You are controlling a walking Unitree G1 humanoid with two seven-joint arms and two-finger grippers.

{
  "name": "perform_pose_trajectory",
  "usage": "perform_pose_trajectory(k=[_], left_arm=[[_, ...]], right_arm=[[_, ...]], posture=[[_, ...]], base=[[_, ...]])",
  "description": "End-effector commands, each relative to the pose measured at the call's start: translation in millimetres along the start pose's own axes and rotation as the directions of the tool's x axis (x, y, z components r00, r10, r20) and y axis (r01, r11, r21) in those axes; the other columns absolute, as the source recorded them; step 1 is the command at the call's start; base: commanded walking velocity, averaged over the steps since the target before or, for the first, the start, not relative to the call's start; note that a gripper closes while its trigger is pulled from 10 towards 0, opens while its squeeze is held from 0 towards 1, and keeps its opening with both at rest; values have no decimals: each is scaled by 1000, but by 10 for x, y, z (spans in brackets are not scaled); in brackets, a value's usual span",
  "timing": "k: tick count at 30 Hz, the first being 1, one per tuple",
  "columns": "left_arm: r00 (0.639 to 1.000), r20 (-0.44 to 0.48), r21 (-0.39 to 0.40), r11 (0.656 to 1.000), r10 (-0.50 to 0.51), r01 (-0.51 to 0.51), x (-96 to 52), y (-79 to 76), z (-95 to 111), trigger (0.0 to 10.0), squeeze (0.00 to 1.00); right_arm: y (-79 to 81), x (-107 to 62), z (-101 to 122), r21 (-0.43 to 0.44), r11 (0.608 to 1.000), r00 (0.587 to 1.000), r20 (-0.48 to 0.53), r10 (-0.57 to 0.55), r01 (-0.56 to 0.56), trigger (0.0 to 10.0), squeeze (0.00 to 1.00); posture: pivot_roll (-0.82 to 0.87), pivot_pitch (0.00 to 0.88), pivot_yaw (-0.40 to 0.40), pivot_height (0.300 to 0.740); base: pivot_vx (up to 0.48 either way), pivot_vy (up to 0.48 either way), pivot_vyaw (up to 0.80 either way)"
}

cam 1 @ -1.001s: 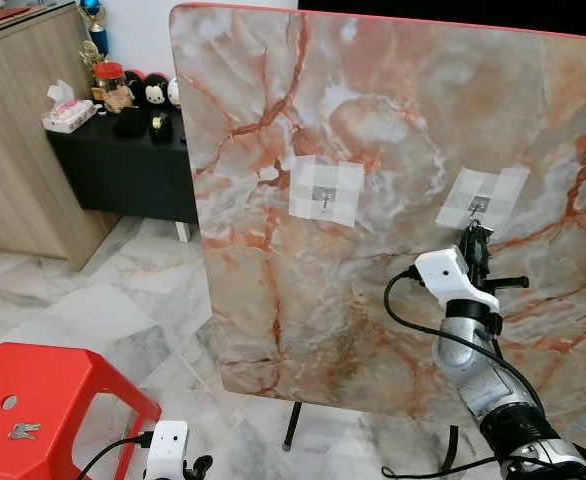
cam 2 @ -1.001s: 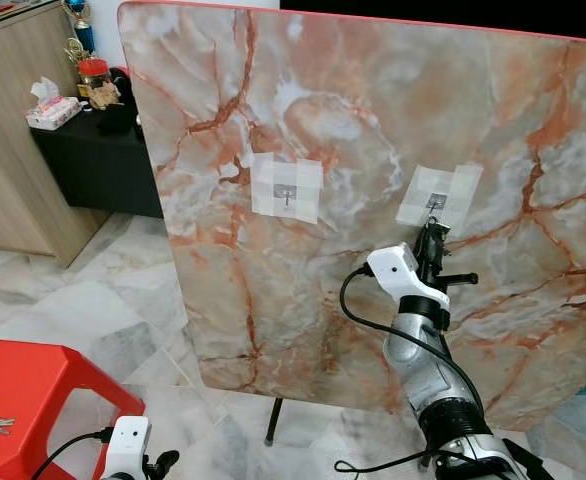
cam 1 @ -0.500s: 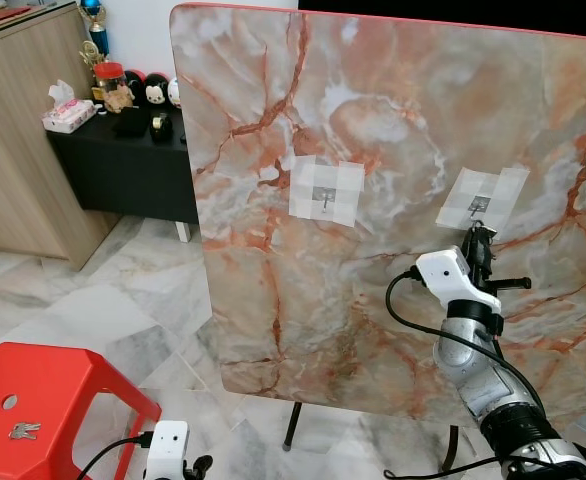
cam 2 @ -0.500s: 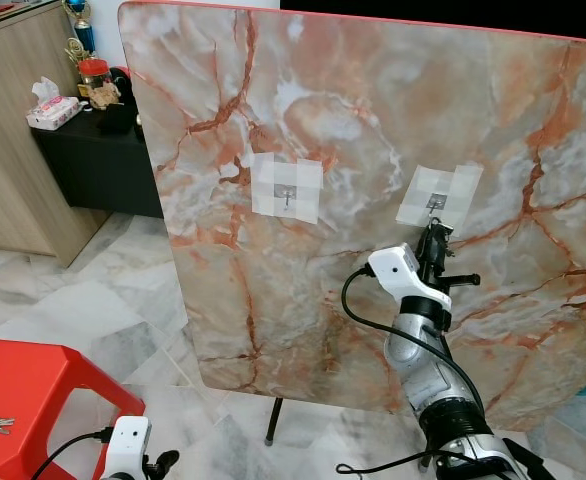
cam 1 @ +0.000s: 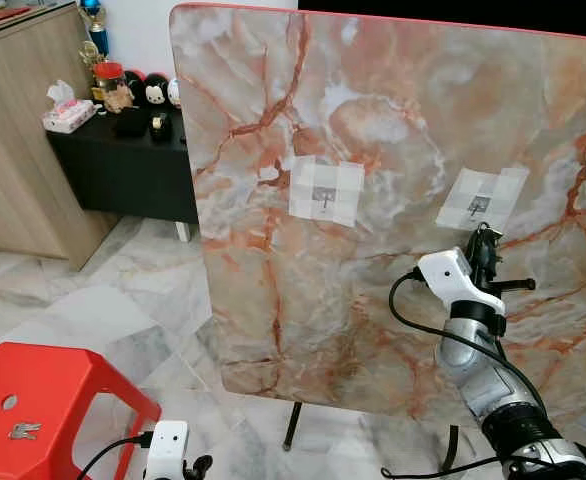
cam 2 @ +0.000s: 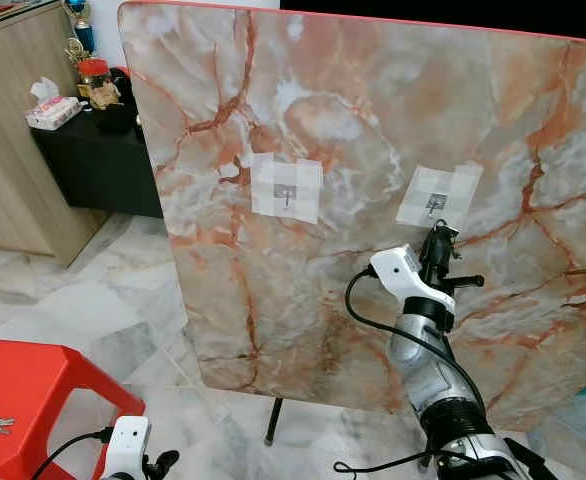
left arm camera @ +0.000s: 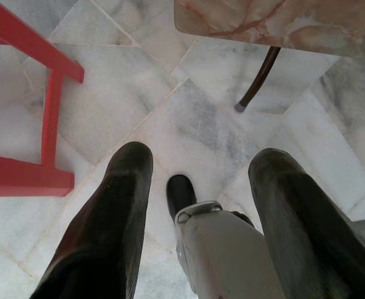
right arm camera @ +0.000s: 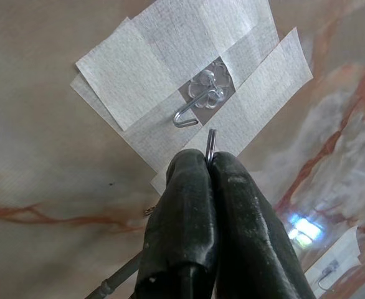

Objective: Hang keys on a hook

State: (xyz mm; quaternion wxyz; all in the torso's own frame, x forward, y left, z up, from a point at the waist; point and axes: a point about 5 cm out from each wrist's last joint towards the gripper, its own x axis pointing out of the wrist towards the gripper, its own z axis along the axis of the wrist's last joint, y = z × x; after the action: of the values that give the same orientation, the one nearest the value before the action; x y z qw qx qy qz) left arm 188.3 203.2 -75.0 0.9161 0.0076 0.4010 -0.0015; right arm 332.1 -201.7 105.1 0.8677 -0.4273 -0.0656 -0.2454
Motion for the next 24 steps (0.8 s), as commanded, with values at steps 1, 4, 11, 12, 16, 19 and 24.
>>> perform_pose_trajectory(k=[1, 4, 11, 12, 16, 19, 24], left_arm=[[1000, -9, -3, 1000, -3, 3, -5, 7, -20, 10000, 0], [1000, -8, -3, 1000, -4, 4, -5, 5, -18, 10000, 0], [1000, -7, -3, 1000, -4, 4, -4, 3, -17, 10000, 0], [1000, -7, -3, 1000, -4, 4, -4, 2, -17, 10000, 0], [1000, -6, -3, 1000, -5, 5, -4, 2, -16, 10000, 0], [1000, -6, -3, 1000, -6, 6, -3, 1, -14, 10000, 0], [1000, -5, -2, 1000, -6, 6, -2, 0, -10, 10000, 0]], right_arm=[[-50, 38, 19, -14, 1000, 999, 24, -21, 21, 10000, 0], [-52, 39, 31, -6, 1000, 999, 29, -25, 25, 10000, 0], [-57, 42, 35, -9, 1000, 999, 32, -28, 29, 10000, 0], [-59, 45, 38, -9, 1000, 999, 33, -30, 30, 10000, 0], [-69, 57, 48, -12, 999, 999, 38, -38, 38, 10000, 0], [-66, 59, 46, -13, 999, 999, 37, -34, 35, 10000, 0], [-62, 65, 52, -15, 999, 999, 38, -29, 29, 10000, 0]], posture=[[93, 0, -72, 740], [92, 0, -73, 740], [93, 0, -74, 740], [93, 0, -74, 740], [92, 0, -74, 740], [93, 0, -73, 740], [94, 0, -73, 740]], base=[[0, 0, 0], [0, 0, 0], [0, 0, 0], [0, 0, 0], [0, 0, 0], [0, 0, 0], [0, 0, 0]])
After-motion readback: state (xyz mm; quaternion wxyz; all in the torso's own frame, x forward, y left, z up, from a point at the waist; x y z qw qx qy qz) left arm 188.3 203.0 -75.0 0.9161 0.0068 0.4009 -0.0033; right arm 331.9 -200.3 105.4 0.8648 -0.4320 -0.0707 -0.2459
